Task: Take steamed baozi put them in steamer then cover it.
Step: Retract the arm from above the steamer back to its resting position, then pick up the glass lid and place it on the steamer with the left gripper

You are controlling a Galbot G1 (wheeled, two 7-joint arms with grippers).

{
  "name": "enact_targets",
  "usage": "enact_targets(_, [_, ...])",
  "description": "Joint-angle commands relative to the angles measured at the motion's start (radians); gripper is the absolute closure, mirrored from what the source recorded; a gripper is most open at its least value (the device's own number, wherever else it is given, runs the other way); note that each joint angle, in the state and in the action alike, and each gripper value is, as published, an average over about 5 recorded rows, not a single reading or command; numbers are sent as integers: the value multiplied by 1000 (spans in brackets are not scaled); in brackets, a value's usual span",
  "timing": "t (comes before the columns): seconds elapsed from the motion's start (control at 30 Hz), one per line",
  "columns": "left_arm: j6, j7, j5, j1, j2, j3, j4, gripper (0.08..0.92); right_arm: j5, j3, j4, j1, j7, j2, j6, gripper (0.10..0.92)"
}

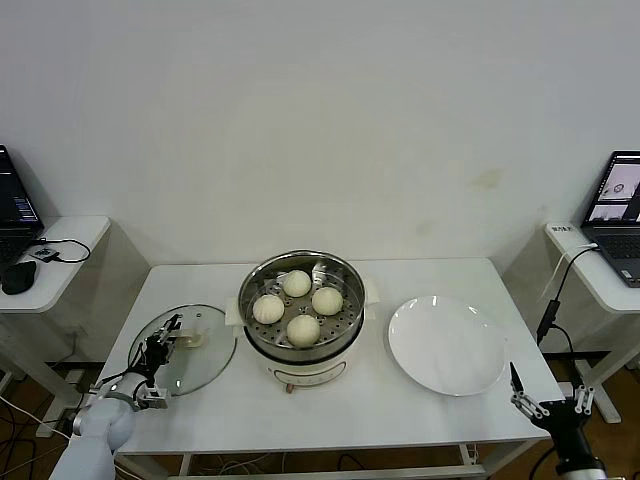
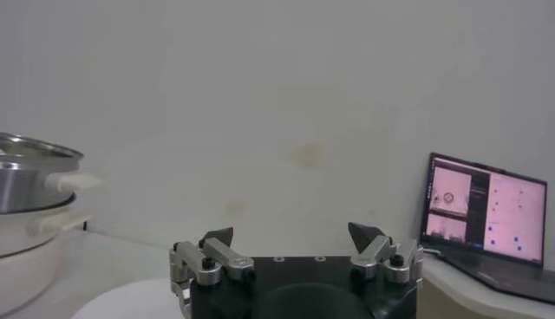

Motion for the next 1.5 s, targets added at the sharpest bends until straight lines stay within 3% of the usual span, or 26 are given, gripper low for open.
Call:
enact_targets(0.03, [1, -46, -9, 4, -7, -17, 5, 709, 0, -7, -4, 5, 0, 0, 2, 203])
enact_targets(0.23, [32, -88, -34, 61, -5, -59, -85, 849, 1, -15, 0, 16, 0, -7, 1, 203])
enact_targets(0.43, [106, -86, -81, 177, 29, -123, -320, 856, 3, -26, -1, 25, 0, -20, 3, 202])
enact_targets(0.87, [299, 191, -246, 349, 163, -244, -721, 856, -37, -64, -32, 44, 33, -53, 8, 203])
enact_targets(1.03, [409, 288, -357, 373, 214, -165, -875, 856, -82, -67, -40, 49, 63, -42, 8, 203])
enact_targets(1.2, [513, 319, -392, 310, 239, -16, -976, 856, -176, -77, -39, 30, 83, -16, 18, 203])
enact_targets(1.5, [652, 324, -328, 118, 196, 274, -961, 856, -327, -96, -33, 39, 112, 84, 31, 203])
